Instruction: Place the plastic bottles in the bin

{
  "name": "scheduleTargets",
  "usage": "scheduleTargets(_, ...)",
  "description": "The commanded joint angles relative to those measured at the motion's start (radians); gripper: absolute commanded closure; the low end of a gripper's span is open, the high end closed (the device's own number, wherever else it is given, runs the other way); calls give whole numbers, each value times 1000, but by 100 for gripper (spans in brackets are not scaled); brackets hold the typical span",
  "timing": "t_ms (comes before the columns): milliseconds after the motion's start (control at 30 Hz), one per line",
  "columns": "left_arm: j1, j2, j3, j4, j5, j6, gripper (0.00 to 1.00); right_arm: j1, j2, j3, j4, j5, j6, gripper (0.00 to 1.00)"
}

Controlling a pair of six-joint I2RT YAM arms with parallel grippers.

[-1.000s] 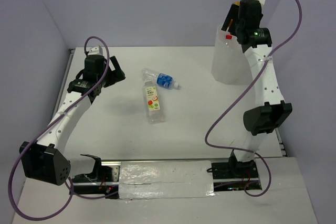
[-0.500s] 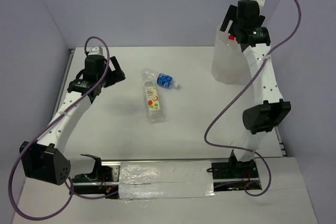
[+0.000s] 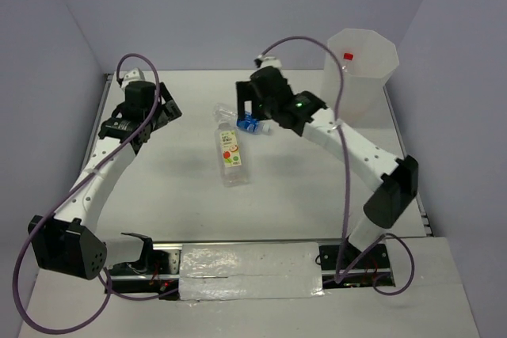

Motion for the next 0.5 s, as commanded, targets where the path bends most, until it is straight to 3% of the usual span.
scheduleTargets(0,22,-43,42,-21,-102,-52,0,93,110,21,22,10,67,0)
scheduleTargets(267,53,-124,-12,0,-119,-53,0,195,320,92,-16,16,102,0)
scheduleTargets(467,62,-98,-21,-1,-58,-56,0,199,297,14,25,-17,128,0)
